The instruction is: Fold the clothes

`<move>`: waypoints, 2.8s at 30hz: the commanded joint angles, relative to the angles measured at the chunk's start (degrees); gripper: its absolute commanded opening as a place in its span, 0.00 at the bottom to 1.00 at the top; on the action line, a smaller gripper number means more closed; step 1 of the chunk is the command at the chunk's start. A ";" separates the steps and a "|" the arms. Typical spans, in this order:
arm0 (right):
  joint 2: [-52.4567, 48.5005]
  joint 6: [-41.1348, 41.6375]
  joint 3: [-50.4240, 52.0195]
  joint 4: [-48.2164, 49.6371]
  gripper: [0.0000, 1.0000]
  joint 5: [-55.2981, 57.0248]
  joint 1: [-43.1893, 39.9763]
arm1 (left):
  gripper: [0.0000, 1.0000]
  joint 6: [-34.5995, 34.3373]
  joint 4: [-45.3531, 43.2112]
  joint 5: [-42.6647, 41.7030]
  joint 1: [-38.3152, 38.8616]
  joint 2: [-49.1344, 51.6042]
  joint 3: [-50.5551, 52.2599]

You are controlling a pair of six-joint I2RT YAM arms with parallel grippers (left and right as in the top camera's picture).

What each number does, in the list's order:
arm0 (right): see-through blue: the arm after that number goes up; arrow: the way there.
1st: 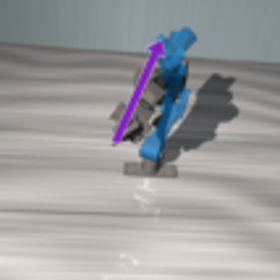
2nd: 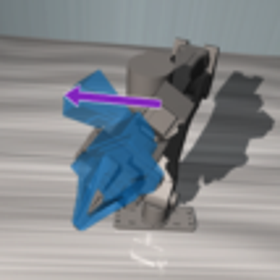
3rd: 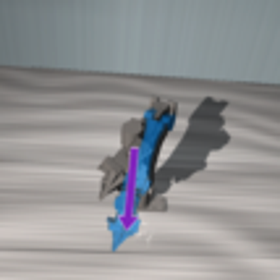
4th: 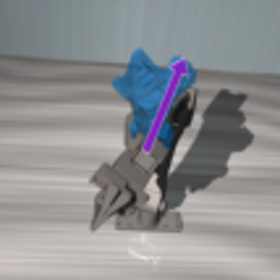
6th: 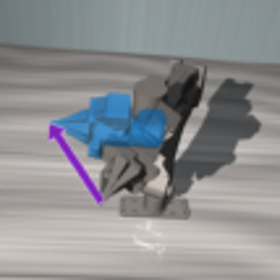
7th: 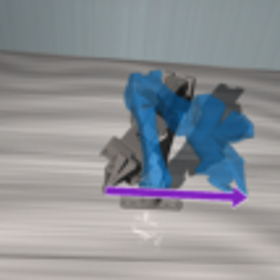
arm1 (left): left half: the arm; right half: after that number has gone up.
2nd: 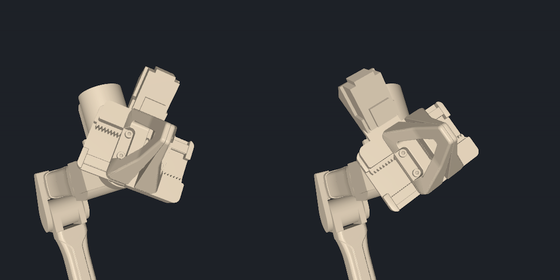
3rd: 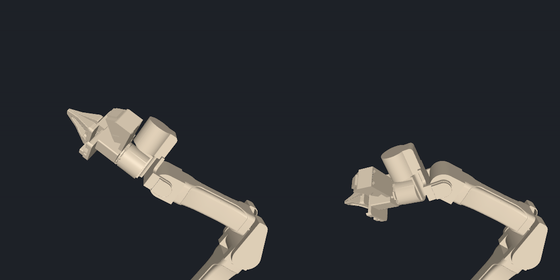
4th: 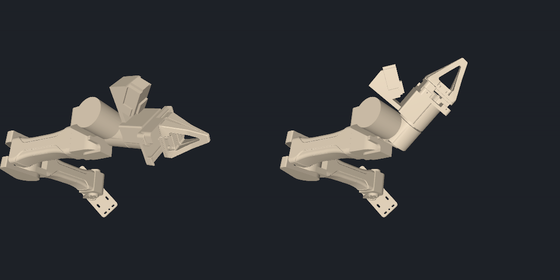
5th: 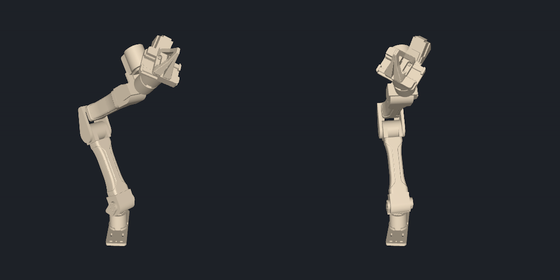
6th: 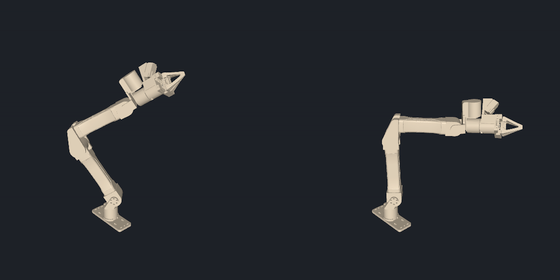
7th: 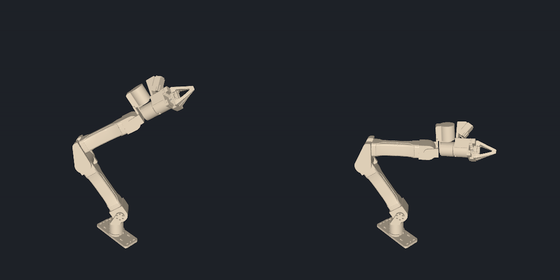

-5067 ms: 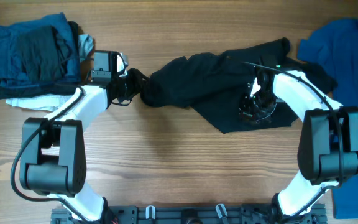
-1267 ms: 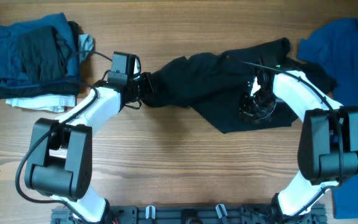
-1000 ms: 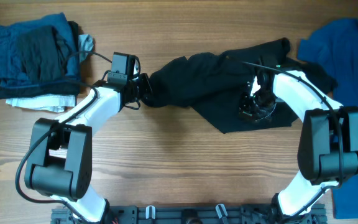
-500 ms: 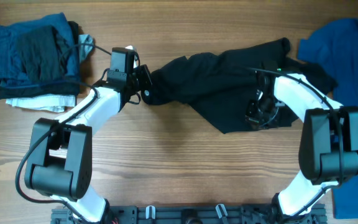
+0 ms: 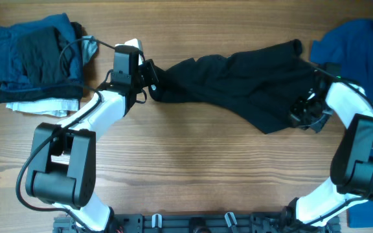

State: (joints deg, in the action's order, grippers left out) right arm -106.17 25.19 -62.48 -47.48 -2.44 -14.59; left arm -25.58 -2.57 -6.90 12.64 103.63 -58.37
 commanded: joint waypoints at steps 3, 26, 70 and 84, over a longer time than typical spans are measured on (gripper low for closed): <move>-0.76 -5.35 -0.59 8.48 0.04 1.79 -3.52 | 0.04 1.40 -0.20 1.57 -0.92 0.52 -0.79; 2.29 -5.18 -12.52 -19.50 0.19 -14.10 2.58 | 0.06 1.33 0.66 1.16 -0.63 0.52 -0.79; 12.44 4.55 -0.37 -8.31 0.04 0.11 11.37 | 0.04 1.38 3.69 0.76 -0.55 0.39 -0.79; 11.85 -1.09 -1.66 0.31 0.04 0.52 11.37 | 0.04 1.36 6.97 0.74 -0.48 0.39 -0.79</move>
State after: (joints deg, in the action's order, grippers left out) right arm -90.78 28.71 -63.59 -51.40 -3.92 -3.36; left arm -25.32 4.01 -6.68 12.27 103.63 -58.39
